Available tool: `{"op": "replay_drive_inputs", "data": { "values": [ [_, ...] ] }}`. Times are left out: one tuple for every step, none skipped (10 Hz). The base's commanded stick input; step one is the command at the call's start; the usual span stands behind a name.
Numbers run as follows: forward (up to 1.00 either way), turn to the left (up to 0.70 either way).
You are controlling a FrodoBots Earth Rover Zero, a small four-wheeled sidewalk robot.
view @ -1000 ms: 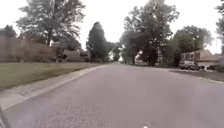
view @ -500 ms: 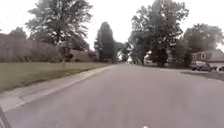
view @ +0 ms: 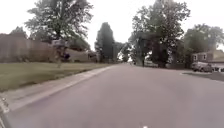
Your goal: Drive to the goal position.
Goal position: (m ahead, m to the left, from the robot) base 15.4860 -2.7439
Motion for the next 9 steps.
{"op": "replay_drive_inputs", "data": {
  "values": [
    [0.7, 0.0],
    [0.7, 0.0],
    [0.7, 0.0],
    [0.7, 0.0],
    [0.7, 0.0],
    [0.7, 0.0],
    [0.7, 0.0],
    [0.7, 0.0],
    [0.7, 0.0]
  ]
}}
